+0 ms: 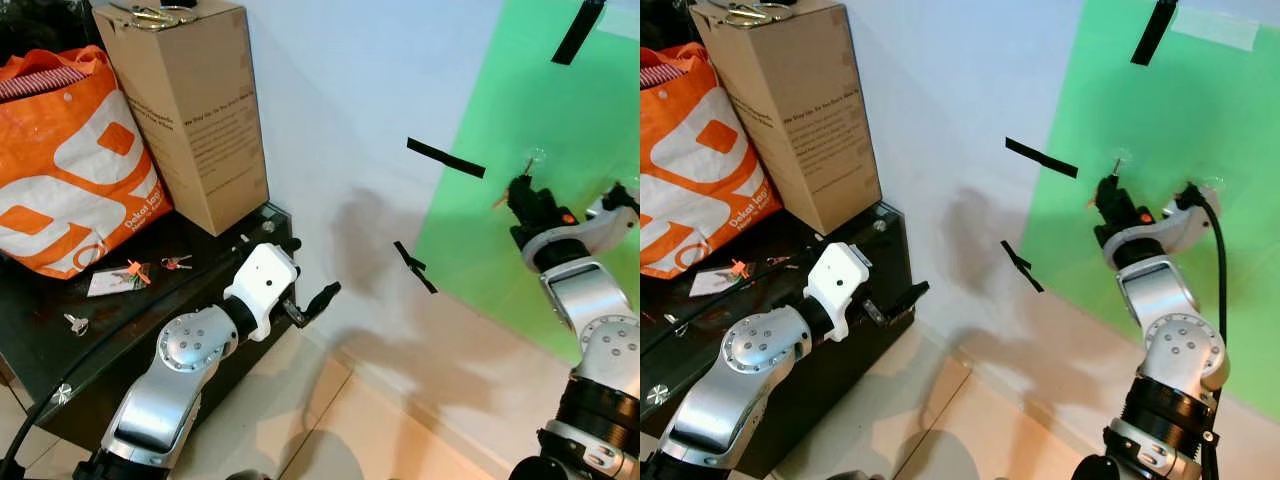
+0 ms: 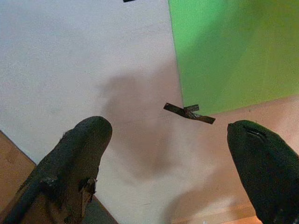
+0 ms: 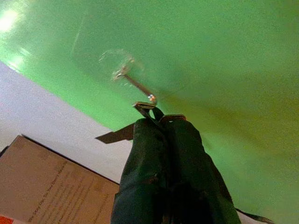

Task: Hang keys on a hook

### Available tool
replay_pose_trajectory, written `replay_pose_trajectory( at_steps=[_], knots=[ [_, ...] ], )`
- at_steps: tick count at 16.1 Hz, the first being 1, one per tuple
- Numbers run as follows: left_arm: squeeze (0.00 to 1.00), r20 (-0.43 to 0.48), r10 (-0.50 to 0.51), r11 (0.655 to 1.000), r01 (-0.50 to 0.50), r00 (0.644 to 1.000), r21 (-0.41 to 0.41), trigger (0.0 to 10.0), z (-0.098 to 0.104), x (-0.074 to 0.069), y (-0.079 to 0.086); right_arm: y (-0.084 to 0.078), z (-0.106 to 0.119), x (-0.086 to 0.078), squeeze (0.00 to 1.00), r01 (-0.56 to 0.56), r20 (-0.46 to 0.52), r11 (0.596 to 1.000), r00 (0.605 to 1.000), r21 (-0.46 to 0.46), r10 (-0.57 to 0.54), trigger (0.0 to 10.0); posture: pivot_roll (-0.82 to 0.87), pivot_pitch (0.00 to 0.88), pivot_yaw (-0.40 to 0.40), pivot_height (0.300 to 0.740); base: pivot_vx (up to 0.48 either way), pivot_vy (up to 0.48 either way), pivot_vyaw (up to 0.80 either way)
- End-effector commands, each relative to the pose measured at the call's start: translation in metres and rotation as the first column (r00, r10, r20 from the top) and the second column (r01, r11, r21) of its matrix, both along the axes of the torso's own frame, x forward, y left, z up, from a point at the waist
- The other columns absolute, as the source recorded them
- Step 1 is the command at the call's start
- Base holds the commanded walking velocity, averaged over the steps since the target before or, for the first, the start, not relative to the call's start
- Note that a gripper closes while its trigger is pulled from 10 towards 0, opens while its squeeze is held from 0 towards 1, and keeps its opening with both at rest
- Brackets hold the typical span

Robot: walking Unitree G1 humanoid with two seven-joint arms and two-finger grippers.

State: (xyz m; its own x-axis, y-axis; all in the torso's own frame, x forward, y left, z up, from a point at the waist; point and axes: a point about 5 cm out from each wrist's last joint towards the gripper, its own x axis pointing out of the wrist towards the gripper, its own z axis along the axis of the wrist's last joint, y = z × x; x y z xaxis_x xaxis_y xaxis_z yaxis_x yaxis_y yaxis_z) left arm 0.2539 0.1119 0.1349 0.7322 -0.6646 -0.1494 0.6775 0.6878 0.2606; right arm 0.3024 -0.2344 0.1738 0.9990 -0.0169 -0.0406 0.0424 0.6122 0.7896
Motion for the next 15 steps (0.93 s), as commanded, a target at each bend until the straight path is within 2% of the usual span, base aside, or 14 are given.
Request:
replay_pose_trajectory(
  at_steps=[1,4,10,15],
  knots=[
    [0.00,0.020,-0.017,1.000,0.017,1.000,0.006,10.0,0.007,0.001,-0.002,-0.003,0.005,0.002,0.00,0.010,0.018,1.000,1.000,0.009,-0.010,10.0,-0.02,0.000,0.005,0.740,0.000,0.000,0.00],
    [0.00,0.018,-0.025,1.000,0.025,1.000,0.009,10.0,0.008,0.001,-0.002,-0.005,0.004,0.003,0.00,0.011,0.012,1.000,1.000,0.025,-0.011,10.0,-0.02,0.000,0.003,0.740,0.000,0.000,0.00],
    [0.00,0.007,-0.086,0.996,0.086,0.996,-0.037,10.0,0.012,-0.003,-0.007,0.012,0.010,-0.001,0.00,-0.123,0.075,0.992,0.990,0.017,0.121,10.0,-0.02,0.000,0.003,0.740,0.000,0.000,0.00],
    [0.00,0.001,-0.114,0.991,0.114,0.993,-0.068,10.0,0.014,-0.006,-0.009,0.006,0.016,0.001,0.00,-0.094,0.102,0.995,0.991,0.024,0.091,10.0,-0.02,0.000,0.002,0.740,0.000,0.000,0.00]
  ],
)
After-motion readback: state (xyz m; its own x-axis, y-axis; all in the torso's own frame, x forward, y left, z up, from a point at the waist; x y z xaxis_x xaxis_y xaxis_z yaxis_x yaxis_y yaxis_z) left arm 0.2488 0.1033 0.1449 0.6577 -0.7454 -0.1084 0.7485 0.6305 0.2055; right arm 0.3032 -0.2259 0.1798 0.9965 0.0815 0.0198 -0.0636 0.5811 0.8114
